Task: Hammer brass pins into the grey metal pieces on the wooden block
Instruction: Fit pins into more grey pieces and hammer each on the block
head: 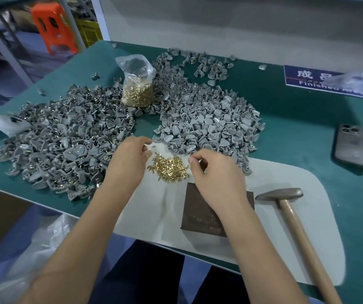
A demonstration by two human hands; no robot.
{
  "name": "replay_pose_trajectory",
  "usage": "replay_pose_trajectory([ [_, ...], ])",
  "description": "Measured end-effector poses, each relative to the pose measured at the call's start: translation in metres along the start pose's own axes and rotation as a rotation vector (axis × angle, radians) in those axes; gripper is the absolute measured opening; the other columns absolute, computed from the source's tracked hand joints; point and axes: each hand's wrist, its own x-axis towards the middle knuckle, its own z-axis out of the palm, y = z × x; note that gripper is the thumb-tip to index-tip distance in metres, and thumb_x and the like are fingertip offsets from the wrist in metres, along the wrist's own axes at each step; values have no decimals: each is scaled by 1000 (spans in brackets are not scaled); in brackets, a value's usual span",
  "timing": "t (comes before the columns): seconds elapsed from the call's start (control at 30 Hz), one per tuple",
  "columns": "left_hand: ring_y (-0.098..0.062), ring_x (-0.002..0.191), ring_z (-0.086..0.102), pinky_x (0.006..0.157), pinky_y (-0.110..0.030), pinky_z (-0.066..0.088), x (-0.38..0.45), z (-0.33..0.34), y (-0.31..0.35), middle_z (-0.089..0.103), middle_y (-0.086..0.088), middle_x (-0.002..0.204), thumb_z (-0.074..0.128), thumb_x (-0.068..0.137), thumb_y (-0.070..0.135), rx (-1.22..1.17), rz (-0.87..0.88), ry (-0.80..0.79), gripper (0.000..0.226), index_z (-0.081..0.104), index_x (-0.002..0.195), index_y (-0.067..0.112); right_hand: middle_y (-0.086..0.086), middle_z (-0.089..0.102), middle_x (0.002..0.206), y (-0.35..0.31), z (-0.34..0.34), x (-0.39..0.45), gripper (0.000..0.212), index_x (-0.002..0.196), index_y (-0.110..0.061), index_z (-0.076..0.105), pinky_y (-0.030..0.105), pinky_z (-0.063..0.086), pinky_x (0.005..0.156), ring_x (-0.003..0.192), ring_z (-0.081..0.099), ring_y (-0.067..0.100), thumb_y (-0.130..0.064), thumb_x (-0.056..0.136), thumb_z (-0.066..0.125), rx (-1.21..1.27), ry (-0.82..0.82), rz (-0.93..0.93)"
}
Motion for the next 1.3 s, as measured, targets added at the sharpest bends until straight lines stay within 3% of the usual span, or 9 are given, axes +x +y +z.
replay_pose_trajectory([
  [0.07, -16, 91, 53, 83, -28, 41, 3, -1, -3, 60, -3, 105, 61, 99, 13, 2, 27, -9, 19, 70, 115, 15, -15, 71, 83, 1, 1, 0, 16, 98, -35, 70, 32, 53, 64, 74, 63, 13, -40, 100, 55, -1, 2, 4],
  [0.17, -20, 89, 57, 80, -34, 45, 7, -4, -4, 61, -3, 99, 62, 98, 11, -8, 60, -43, 11, 71, 103, 14, -16, 71, 84, 1, 1, 0, 15, 96, -36, 69, 32, 55, 66, 74, 62, 9, -41, 100, 56, 3, -5, 8],
  [0.3, -21, 91, 59, 83, -41, 51, 10, -9, -9, 62, -2, 102, 61, 97, 10, -82, 52, -95, 16, 59, 112, 15, -18, 71, 84, 0, 0, 0, 14, 97, -37, 70, 34, 56, 68, 73, 61, 6, -42, 100, 57, 27, -12, 23],
  [0.43, -11, 85, 56, 77, -31, 46, 11, -7, -14, 60, 0, 106, 56, 97, 4, -25, 177, -127, 31, 61, 123, 21, -19, 70, 83, -1, 0, 0, 12, 97, -37, 71, 36, 55, 70, 75, 62, 6, -40, 99, 60, 22, -18, 25],
  [0.53, -21, 91, 60, 84, -39, 50, 13, -6, -13, 60, -3, 104, 59, 99, 9, 10, 235, -125, 33, 64, 129, 20, -18, 70, 82, -1, 1, 0, 11, 96, -37, 70, 36, 55, 70, 74, 61, 8, -40, 99, 60, -2, -20, 15],
  [0.67, -22, 88, 59, 80, -41, 50, 22, -9, -11, 60, -1, 94, 64, 97, 17, 48, 305, -148, 18, 75, 111, 18, -18, 69, 80, -1, 2, 0, 12, 95, -38, 69, 35, 55, 69, 72, 61, 5, -42, 99, 59, -18, -30, 12],
  [0.77, -18, 86, 57, 81, -39, 48, 28, -13, -14, 59, 3, 94, 64, 97, 22, 46, 321, -195, 11, 73, 102, 17, -18, 70, 80, -1, 2, 0, 13, 95, -38, 69, 35, 54, 70, 72, 61, 6, -42, 99, 58, -28, -42, 15],
  [1.03, -19, 97, 51, 76, -40, 48, 21, -15, -21, 55, 5, 101, 51, 102, 21, 175, 383, -122, 4, 53, 102, 24, -17, 70, 81, -1, 1, 0, 14, 96, -37, 69, 36, 55, 72, 73, 61, 7, -42, 100, 57, -23, -56, 15],
  [1.3, -12, 86, 55, 80, -36, 50, 36, -20, -16, 59, 9, 98, 60, 98, 21, 89, 414, -233, 19, 68, 113, 29, -17, 70, 82, 1, 2, 0, 14, 97, -37, 69, 36, 55, 73, 74, 61, 9, -44, 100, 56, -31, -50, 9],
])
